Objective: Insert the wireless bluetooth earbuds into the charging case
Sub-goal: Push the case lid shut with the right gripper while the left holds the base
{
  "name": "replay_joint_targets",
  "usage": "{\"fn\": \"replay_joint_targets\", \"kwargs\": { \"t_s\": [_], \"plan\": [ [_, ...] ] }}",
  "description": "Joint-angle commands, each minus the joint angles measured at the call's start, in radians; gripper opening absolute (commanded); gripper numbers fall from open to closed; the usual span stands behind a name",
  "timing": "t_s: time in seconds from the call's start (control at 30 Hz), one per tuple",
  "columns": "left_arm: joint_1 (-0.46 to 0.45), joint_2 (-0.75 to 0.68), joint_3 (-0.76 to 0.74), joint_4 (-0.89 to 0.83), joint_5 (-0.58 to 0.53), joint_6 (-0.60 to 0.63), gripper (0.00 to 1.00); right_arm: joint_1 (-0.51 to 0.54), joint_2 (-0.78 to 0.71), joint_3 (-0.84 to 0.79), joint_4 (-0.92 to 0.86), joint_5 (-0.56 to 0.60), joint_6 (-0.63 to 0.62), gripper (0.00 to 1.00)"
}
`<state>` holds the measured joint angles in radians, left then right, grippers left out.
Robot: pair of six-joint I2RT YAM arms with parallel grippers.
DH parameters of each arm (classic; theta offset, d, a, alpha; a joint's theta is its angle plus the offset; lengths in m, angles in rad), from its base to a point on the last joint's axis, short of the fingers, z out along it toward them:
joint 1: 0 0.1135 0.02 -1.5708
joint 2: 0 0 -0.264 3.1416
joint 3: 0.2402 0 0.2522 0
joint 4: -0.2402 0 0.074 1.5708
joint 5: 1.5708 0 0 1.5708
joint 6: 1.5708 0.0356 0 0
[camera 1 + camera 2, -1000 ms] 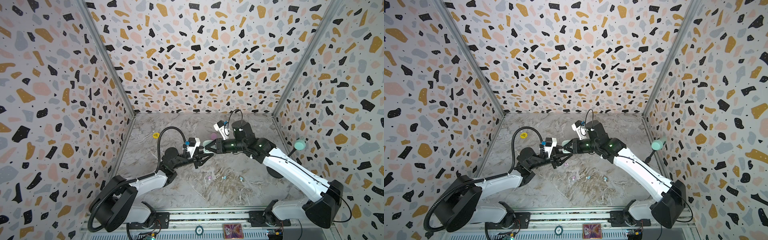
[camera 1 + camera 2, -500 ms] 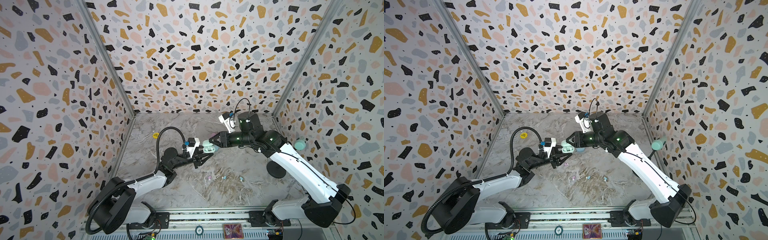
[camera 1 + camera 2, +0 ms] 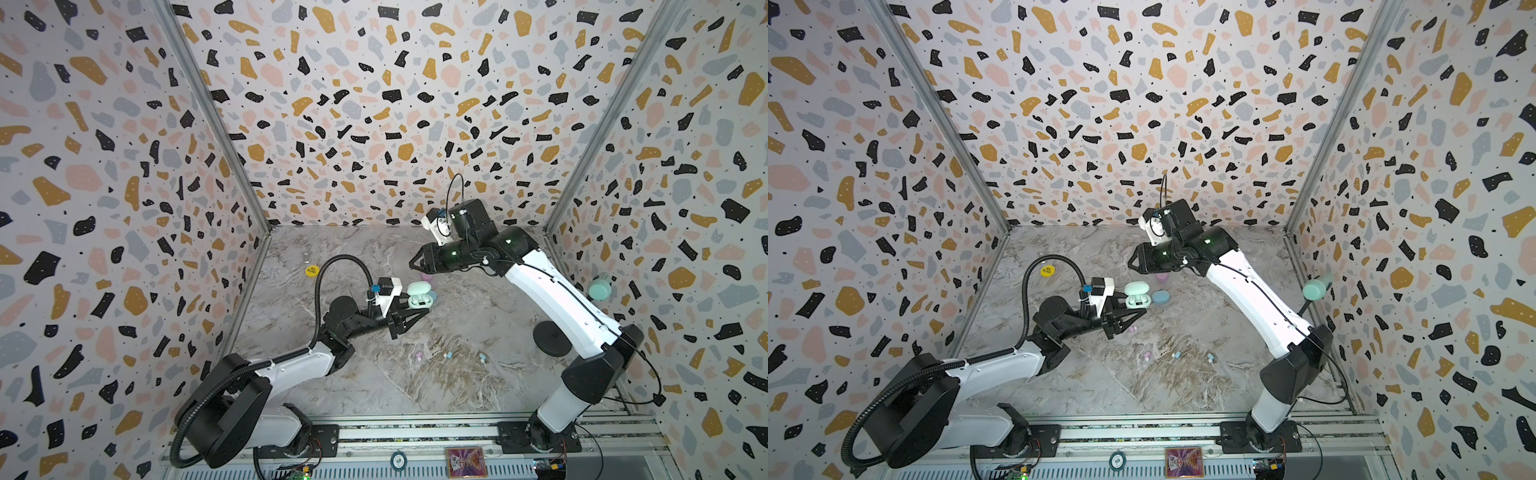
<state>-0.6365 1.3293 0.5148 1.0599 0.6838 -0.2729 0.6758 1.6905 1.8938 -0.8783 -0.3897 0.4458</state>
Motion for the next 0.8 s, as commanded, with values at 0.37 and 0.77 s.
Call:
{"fn": "replay_joint_targets", "kwargs": {
  "t_s": [0.37,0.77],
  "plan": [
    [-0.005,-0.015,-0.007,0.050,-0.015,0.014,0.00,0.079,-0.181,-0.116,-0.178,0.059,0.016,0.40],
    [-0.005,-0.022,0.001,0.015,-0.019,0.034,0.00,0.124,-0.092,-0.025,-0.252,0.146,0.001,0.65]
  ]
}}
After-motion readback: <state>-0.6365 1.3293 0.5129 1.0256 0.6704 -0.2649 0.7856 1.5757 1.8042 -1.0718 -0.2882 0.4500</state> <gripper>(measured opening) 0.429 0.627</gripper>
